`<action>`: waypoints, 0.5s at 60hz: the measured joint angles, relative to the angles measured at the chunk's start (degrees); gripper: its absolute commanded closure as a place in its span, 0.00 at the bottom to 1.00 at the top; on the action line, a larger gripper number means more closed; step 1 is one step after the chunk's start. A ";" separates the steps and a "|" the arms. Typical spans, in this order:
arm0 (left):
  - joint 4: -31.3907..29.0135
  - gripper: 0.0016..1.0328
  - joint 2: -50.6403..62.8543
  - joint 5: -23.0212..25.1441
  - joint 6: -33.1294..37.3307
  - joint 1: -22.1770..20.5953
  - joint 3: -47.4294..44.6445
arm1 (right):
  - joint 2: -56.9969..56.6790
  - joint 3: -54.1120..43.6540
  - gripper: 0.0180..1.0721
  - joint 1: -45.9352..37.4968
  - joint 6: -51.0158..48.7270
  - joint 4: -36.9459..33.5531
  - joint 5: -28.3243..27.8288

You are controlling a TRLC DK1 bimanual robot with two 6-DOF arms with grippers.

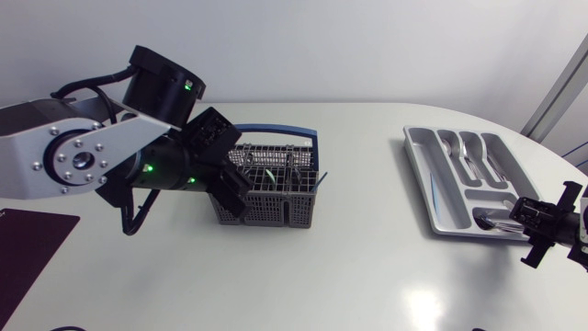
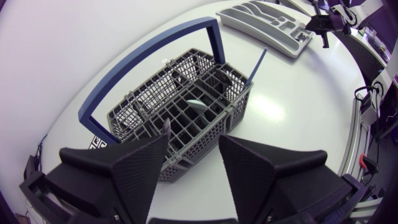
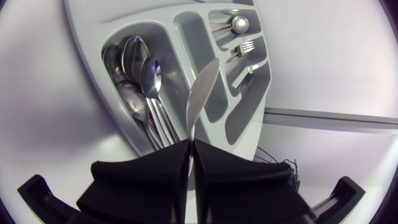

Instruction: Transfer all utensils from the basket to the drawer tray.

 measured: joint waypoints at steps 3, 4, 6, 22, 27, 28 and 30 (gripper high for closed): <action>0.02 0.43 0.00 0.00 0.02 -0.13 -0.09 | 0.00 0.00 0.94 -0.52 -1.53 0.07 -0.37; -0.02 0.43 0.00 0.00 0.02 -0.17 -0.09 | 0.00 0.00 0.94 -0.70 -2.05 0.17 -0.37; 0.00 0.43 0.00 0.00 0.02 -0.31 -0.09 | 0.00 0.00 0.89 -1.01 -3.04 0.31 -0.57; -0.04 0.43 0.00 -0.26 0.04 -0.87 -0.09 | -0.04 -0.90 0.43 -2.25 -8.61 1.07 -1.42; -0.04 0.43 0.00 -0.63 0.22 -1.11 -0.09 | -0.57 -1.73 0.29 -2.25 -9.03 1.07 -1.46; -0.04 0.43 0.00 -0.68 0.22 -1.11 -0.09 | -0.87 -1.90 0.26 -2.25 -9.03 1.05 -1.49; -0.04 0.43 0.00 -0.90 0.20 -1.11 -0.09 | -1.55 -2.16 0.18 -2.25 -9.03 1.01 -1.62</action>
